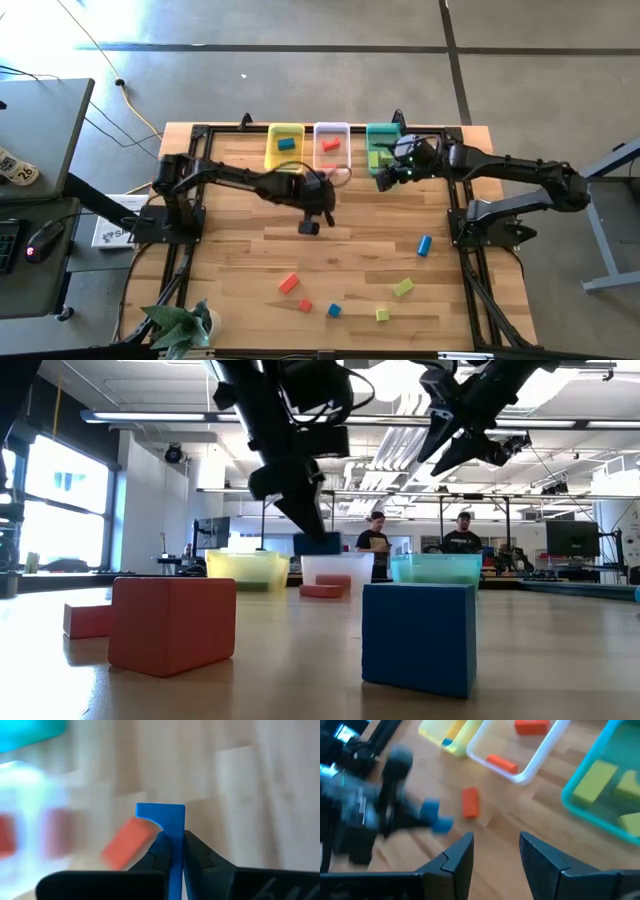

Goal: Sort & place blocks by color
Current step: Put the blue block into the yellow bin

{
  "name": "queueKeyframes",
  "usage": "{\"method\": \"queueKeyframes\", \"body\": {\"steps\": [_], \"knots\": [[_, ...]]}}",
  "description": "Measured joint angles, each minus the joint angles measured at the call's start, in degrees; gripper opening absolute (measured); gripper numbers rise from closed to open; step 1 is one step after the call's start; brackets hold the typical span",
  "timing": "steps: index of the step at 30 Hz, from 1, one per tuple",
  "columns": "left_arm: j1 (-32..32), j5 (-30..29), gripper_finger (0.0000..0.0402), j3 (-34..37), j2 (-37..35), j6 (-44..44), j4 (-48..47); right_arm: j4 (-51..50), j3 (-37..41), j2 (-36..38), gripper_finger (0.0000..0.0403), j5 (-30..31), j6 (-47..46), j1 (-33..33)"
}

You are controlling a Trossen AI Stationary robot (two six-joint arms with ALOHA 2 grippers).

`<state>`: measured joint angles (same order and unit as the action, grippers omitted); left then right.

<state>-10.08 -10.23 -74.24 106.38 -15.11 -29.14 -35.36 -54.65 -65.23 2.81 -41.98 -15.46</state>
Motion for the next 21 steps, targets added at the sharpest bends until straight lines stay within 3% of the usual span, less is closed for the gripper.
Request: {"method": "queueKeyframes", "body": {"steps": [10, 16, 21], "knots": [[-14.1, -6.9, 0.0002, 0.0, -6.8, 2.7, -7.3, -1.0, 0.0, 0.0, 0.0144, 1.0, -7.9, 9.5], [-22.6, -5.8, 0.0002, 0.0, -7.1, 4.6, -8.7, -2.2, 0.0, 0.0, 0.0144, 2.9, -15.0, 14.6], [-26.3, -2.7, 0.0002, 0.0, -5.8, 6.5, -9.0, -2.5, 0.0, 0.0, 0.0144, 3.3, -21.1, 18.3]]}}
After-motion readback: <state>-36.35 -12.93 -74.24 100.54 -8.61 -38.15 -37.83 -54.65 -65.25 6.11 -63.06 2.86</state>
